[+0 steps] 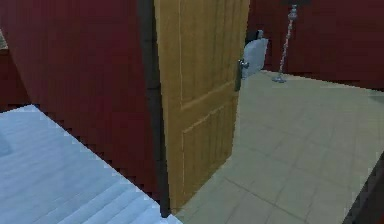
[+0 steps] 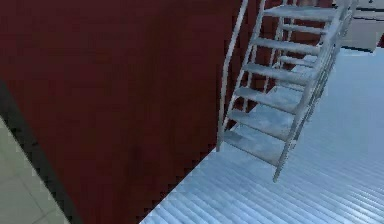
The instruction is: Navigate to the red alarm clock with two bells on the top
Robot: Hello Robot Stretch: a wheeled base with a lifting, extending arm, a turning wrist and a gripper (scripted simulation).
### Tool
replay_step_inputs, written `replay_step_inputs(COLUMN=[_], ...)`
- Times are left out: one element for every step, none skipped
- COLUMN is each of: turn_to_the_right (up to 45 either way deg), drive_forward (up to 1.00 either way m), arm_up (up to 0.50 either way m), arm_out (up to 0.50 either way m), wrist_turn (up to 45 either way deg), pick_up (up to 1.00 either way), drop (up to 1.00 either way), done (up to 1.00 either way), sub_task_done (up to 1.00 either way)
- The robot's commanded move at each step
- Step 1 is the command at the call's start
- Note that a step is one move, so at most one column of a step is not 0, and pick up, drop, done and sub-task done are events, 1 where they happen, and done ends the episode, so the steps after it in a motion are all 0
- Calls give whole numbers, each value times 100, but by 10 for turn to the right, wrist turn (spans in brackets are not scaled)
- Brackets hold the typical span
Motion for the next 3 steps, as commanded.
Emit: replay_step_inputs(turn_to_the_right=[360,0,-210], drive_forward=[0,45,0], arm_up=[0,0,0], arm_out=[0,0,0], wrist_turn=[0,0,0], pick_up=[0,0,0], drop=[0,0,0], done=[0,0,0], sub_task_done=[0,0,0])
